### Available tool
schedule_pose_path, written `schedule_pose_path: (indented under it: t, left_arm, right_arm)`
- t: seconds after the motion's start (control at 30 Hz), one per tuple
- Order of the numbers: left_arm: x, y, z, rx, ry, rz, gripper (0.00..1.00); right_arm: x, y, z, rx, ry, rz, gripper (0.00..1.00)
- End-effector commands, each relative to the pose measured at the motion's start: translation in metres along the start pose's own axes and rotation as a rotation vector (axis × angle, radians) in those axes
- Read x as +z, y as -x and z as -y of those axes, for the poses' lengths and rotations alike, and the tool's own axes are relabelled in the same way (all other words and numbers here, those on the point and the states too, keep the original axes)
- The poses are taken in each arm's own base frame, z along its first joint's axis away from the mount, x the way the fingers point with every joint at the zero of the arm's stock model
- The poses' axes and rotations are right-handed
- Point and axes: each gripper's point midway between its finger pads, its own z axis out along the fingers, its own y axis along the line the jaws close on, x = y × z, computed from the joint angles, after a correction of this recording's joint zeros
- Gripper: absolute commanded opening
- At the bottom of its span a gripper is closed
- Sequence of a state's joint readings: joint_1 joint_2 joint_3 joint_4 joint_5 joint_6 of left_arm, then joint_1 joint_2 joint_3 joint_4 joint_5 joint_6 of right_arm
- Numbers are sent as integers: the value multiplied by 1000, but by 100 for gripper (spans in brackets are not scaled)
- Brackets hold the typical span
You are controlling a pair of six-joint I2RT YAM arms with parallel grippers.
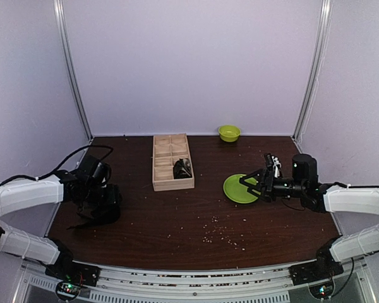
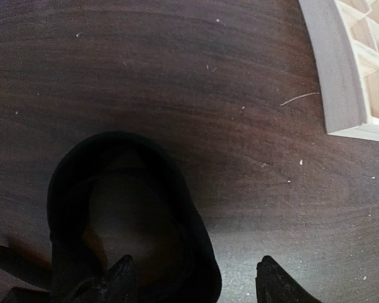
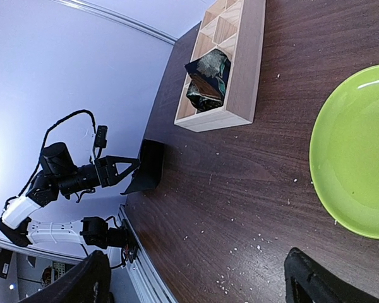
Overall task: Roll the ties
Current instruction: Pick up the tie from the corner of the board.
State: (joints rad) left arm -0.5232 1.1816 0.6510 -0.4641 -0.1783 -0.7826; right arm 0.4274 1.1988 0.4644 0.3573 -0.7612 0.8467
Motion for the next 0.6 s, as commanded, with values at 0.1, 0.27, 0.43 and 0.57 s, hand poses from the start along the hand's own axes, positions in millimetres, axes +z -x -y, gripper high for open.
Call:
schedule_pose_path:
  t: [0.1, 0.27, 0.43, 0.57]
  left_arm:
    - [37, 10, 13, 16, 32, -48, 64]
    - [52, 9, 23, 19, 10, -69, 45]
    - [33, 10, 85, 163, -202, -32, 0]
    - [-22, 4, 163, 421, -395, 52, 0]
  right_arm:
    - [0, 1, 5, -3, -27, 10, 96]
    - [-2, 4, 7, -1, -44, 21, 95]
    - [0, 4, 12, 59, -50, 36, 93]
    - [4, 5, 0, 128, 29, 62, 92]
